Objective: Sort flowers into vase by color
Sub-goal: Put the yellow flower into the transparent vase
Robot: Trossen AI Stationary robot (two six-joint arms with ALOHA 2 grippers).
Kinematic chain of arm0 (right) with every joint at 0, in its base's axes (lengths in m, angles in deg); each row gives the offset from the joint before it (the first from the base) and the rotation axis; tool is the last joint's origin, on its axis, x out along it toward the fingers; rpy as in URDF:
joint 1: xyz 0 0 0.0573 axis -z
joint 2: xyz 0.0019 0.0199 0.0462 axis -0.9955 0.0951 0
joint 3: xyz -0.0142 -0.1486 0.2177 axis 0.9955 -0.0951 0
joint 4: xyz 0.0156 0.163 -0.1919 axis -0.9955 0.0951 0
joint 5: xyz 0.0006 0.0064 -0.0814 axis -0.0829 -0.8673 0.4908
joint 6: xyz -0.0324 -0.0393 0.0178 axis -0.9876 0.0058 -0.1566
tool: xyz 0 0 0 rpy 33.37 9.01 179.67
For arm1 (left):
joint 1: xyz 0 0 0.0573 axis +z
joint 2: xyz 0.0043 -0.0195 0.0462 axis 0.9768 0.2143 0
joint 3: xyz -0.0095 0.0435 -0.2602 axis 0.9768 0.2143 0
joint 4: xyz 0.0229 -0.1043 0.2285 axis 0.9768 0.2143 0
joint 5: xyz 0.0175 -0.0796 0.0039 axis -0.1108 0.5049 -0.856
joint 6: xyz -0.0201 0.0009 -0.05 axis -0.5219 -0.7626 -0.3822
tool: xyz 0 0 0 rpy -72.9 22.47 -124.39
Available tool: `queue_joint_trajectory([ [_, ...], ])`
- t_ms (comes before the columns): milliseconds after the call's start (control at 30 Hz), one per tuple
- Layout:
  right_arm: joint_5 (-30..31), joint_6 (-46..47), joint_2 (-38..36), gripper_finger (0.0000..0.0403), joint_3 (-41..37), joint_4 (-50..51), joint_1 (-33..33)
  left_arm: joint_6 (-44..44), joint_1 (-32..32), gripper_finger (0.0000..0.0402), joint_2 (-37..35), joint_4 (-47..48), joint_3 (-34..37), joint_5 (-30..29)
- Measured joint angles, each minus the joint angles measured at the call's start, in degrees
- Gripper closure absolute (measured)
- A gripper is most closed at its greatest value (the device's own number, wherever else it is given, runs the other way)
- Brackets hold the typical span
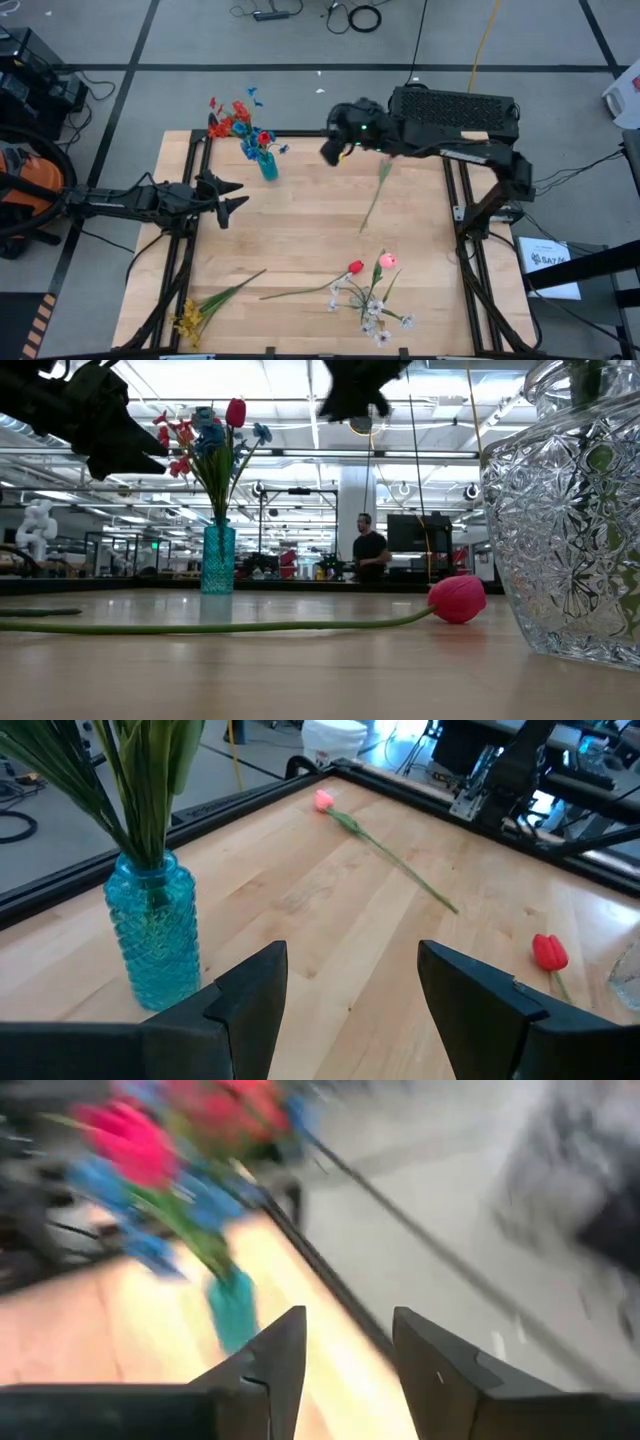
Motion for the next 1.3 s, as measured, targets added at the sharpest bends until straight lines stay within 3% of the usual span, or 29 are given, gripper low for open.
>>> queue_joint_trajectory([
  [267, 0.9, 25.6, -2.1, 0.0266, 0.0, 35.2, 3.6, 0.0, 0.0, 0.0171, 0.0, -2.1, 0.0, 0.0],
  [367, 1.4, 30.9, -0.9, 0.0266, -2.6, 40.8, 4.1, 0.0, 0.0, 0.0171, 0.0, -2.2, 0.0, 0.0],
  [567, 1.2, 37.4, -0.7, 0.0266, -12.0, 40.1, 4.7, 0.0, 0.0, 0.0171, 0.0, -3.3, 0.0, 0.0],
  [867, -8.3, 44.1, -1.0, 0.0266, -26.9, 30.3, 6.9, 0.0, 0.0, 0.0171, 0.1, -3.2, 0.0, 0.0],
  [1033, -9.6, 47.8, -4.4, 0.0266, -32.5, 30.3, 5.3, -1.7, 0.0, 0.0172, 1.4, -6.1, 0.0, 0.1],
  [1133, -9.4, 50.1, -8.2, 0.0266, -35.8, 30.2, 4.7, -3.0, -0.1, 0.0183, 6.0, -9.9, -0.9, 0.7],
  [1300, -7.0, 53.1, -16.3, 0.0266, -40.9, 29.7, 4.6, -3.1, -1.9, 0.0214, 21.2, -11.9, -6.9, 2.8],
])
